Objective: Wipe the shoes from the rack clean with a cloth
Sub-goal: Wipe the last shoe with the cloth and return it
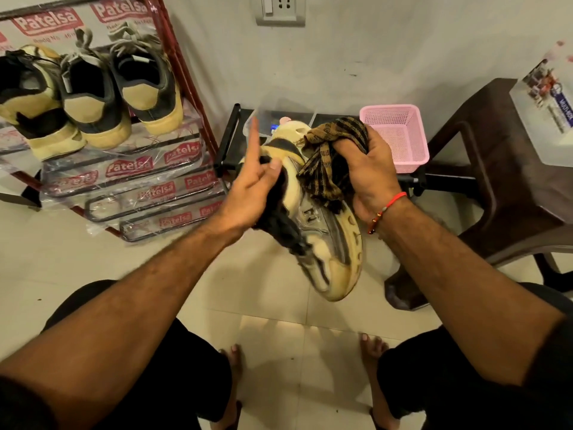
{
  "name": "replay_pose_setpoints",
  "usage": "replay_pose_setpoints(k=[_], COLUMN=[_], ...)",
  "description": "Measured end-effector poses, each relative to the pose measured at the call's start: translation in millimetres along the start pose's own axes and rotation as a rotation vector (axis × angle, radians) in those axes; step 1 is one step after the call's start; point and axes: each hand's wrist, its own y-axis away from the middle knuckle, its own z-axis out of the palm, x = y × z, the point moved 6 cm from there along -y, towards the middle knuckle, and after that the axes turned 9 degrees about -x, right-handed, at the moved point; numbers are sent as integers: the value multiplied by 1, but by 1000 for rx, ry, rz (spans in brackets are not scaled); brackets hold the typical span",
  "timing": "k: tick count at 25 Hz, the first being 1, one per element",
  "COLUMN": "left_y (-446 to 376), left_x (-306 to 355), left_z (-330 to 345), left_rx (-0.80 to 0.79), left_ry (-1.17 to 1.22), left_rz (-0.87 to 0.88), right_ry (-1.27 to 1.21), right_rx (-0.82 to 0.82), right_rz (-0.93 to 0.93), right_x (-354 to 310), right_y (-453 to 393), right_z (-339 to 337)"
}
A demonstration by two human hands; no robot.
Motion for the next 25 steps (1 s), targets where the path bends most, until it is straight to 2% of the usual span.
replay_pose_setpoints(k=[2, 4, 6, 9, 10, 13, 14, 17, 20, 22, 25], left_y=[0, 5, 8, 3, 3, 6, 6, 7, 10, 11, 14], left_x=[-2, 3, 2, 5, 6, -2, -5, -12, -11, -12, -14], left_z=[-10, -1, 16, 12, 6, -9, -12, -28, -34, -24, -3], left_rx=[74, -45, -168, -90, -26, 137, 183, 329, 355, 286, 182], left_ry=[150, 9, -156, -185, -137, 77, 135, 227, 195, 192, 193], left_rz=[-117, -133, -73, -10, -18, -115, -144, -218, -255, -287, -309], right_ry=[-31, -41, -55, -14, 115, 797, 934, 1129, 1279, 1284, 1174], right_rx=[9, 38, 71, 36, -16, -273, -340, -540, -668, -622, -378], right_rz=[56, 96, 129, 124, 71, -201, -252, -322, -474, -534, -444], right_x=[3, 8, 14, 14, 9, -4, -1, 18, 34, 28, 7], right_y=[0, 4, 8, 10, 11, 26, 34, 65, 87, 74, 32], right_z=[-1, -2, -3, -2, 0, 27, 35, 55, 66, 63, 45])
